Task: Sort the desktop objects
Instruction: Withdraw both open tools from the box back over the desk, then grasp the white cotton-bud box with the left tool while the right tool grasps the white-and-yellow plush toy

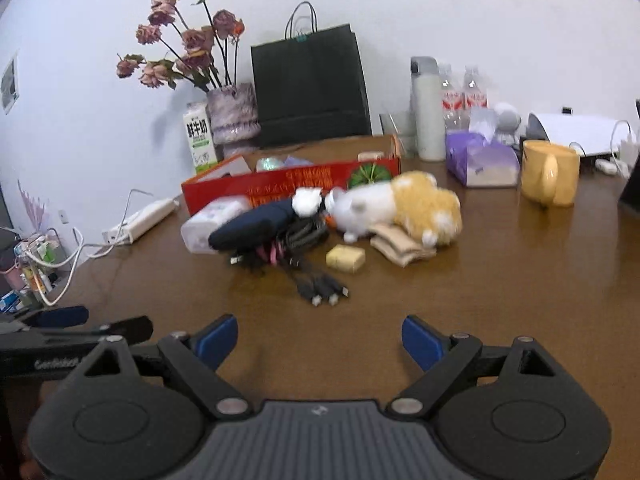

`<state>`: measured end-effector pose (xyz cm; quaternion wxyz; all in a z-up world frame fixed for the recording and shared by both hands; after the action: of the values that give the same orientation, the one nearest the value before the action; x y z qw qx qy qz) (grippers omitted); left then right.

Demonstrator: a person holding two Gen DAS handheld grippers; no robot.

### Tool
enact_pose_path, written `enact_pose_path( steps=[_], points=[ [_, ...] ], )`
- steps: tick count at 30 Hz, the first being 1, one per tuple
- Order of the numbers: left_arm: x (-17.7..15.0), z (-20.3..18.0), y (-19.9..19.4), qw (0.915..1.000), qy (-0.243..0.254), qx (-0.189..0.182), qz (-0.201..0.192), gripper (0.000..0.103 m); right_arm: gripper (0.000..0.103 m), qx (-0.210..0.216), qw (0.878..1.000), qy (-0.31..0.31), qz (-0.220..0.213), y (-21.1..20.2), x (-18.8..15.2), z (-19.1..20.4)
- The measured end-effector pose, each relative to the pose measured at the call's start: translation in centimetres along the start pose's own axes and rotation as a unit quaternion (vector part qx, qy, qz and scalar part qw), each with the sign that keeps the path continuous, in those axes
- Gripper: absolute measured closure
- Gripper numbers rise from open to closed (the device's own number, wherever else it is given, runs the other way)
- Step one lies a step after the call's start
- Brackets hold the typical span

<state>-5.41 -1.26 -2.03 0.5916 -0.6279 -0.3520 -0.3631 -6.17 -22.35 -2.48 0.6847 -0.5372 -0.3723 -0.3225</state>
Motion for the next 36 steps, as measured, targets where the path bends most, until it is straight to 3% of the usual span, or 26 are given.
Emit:
enact_pose_path(
  steps=[5, 9, 19, 24, 27, 31, 36],
  points=[
    [-0.3, -0.9, 0.0, 0.9997, 0.020, 0.001, 0.013, 0.000, 0.015, -0.004, 0.999, -0.031, -0.004, -0.3, -0.7, 1.3],
    [0.1, -0.9, 0.1, 0.9991, -0.005, -0.028, 0.031, 0.000, 0.016, -0.010, 0.998, -0.057, -0.018, -1.0, -0.4, 1.6],
    [4.6, -0.2, 2.6, 0.9997, 0.006, -0.022, 0.000, 0.000, 0.016, -0.011, 0.998, -0.036, -0.047, -0.5, 3.5, 0.3],
    [6.8, 1.1, 6.5, 1.0000, 0.006, -0.007, -0.001, 0.000, 0.020, -0.051, 0.996, -0.052, -0.050, 2.1, 5.5, -1.5],
    [8.0, 1.7, 9.4, 0.9997, -0.002, -0.024, 0.006, 0.000, 0.021, -0.104, 0.991, -0.066, -0.050, 4.1, 6.8, -3.3],
    [8.9, 2.3, 13.1, 0.9988, -0.019, -0.039, 0.024, 0.001, 0.022, -0.138, 0.988, -0.056, -0.030, 7.3, 8.6, -6.4],
    [10.1, 2.5, 16.6, 0.9974, -0.019, -0.057, 0.040, 0.007, 0.030, -0.123, 0.990, -0.062, 0.024, 12.7, 9.5, -7.7]
  ],
)
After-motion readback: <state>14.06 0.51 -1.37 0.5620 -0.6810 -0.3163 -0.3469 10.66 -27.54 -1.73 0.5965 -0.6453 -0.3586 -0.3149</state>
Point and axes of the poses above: each gripper's, at about its wrist camera, not at the fingertips, and y roughly the way its jaws point, z to its left, x to its top, the point moved 6 cm from there along y, roughly the way its jaws point, and after that the axes turned 3 degrees about -x, right-handed, at the moved point
